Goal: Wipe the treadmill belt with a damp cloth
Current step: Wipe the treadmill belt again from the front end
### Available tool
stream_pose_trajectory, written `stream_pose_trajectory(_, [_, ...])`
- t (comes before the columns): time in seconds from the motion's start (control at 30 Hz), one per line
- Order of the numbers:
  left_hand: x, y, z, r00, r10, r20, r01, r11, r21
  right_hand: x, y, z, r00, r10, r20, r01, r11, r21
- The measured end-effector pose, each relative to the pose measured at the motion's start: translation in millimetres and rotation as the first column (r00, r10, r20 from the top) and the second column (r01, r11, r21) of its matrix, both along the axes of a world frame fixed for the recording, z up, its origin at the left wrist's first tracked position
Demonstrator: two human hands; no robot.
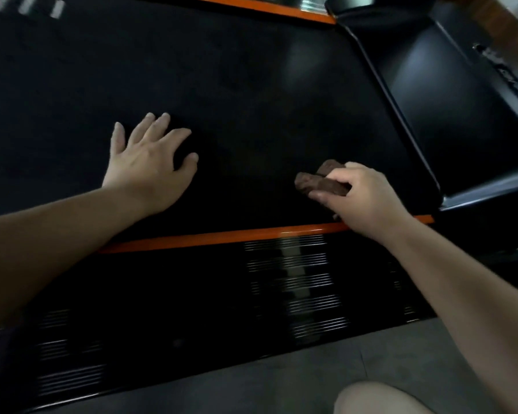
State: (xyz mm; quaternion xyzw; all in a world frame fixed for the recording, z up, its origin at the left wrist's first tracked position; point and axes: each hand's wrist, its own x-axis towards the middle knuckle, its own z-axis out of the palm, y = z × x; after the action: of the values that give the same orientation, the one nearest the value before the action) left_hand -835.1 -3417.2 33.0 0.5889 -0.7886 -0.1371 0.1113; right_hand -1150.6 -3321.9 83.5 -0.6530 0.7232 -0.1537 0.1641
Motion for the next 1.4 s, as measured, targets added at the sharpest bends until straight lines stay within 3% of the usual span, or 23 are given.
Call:
stream_pose_trajectory(0.13, [50.9, -6.3, 13.5, 0.986, -0.160, 0.040, 0.159, 0.987, 0.023, 6.5, -20.7, 0.0, 0.985, -0.170, -0.019, 0.168, 0.983, -0.078])
stream_pose_trajectory(0.2, [93.7, -8.2, 14.5, 0.973, -0.204, 0.109, 0.202, 0.979, 0.029, 31.4, -20.2, -5.7, 0.989, -0.145, -0.034, 0.141, 0.984, -0.112])
stream_pose_trajectory(0.33, [182.8, -10.3, 3.0, 0.961, -0.168, 0.221, 0.155, 0.985, 0.073, 71.4, -7.0, -3.4, 0.989, 0.130, 0.071, -0.130, 0.991, -0.010])
stream_pose_trajectory(0.5, [320.4, -37.0, -45.7, 0.975, 0.009, 0.223, -0.030, 0.995, 0.091, 75.8, -27.6, -6.4, 0.998, -0.053, 0.038, 0.057, 0.994, -0.098])
stream_pose_trajectory(0.6, [389.7, -44.2, -97.7, 0.983, 0.050, 0.179, -0.066, 0.994, 0.083, 108.4, -19.5, -9.1, 0.998, 0.017, 0.066, -0.011, 0.996, -0.090])
stream_pose_trajectory(0.73, [336.2, -5.2, -46.3, 0.993, 0.121, -0.005, -0.120, 0.991, 0.050, 145.7, -20.3, -7.7, 0.968, 0.241, 0.061, -0.240, 0.970, -0.026])
stream_pose_trajectory(0.9, [307.0, 10.1, -21.1, 0.996, 0.092, 0.011, -0.092, 0.995, 0.043, 149.3, -51.0, -11.8, 0.999, -0.037, 0.017, 0.039, 0.989, -0.144])
stream_pose_trajectory(0.97, [305.7, 9.7, -21.4, 0.994, 0.097, 0.049, -0.100, 0.993, 0.062, 164.2, -41.2, -12.7, 0.999, 0.030, 0.029, -0.025, 0.991, -0.134])
stream_pose_trajectory(1.07, [303.2, 10.6, -15.6, 0.988, 0.095, 0.124, -0.110, 0.988, 0.113, 181.9, -28.6, -6.1, 0.968, 0.224, 0.111, -0.228, 0.973, 0.028])
stream_pose_trajectory(1.23, [296.3, 15.7, -5.3, 0.990, 0.090, 0.109, -0.107, 0.981, 0.164, 195.4, -46.9, -9.3, 1.000, 0.005, -0.004, -0.005, 0.994, -0.112])
stream_pose_trajectory(1.3, [293.3, 18.3, -0.2, 0.992, 0.091, 0.088, -0.106, 0.977, 0.184, 222.3, -40.4, -14.8, 0.997, 0.081, 0.020, -0.078, 0.992, -0.100])
stream_pose_trajectory(1.4, [290.3, 20.9, 5.1, 0.994, 0.086, 0.069, -0.097, 0.978, 0.187, 267.1, -36.9, -16.1, 0.946, 0.325, -0.012, -0.324, 0.940, -0.102])
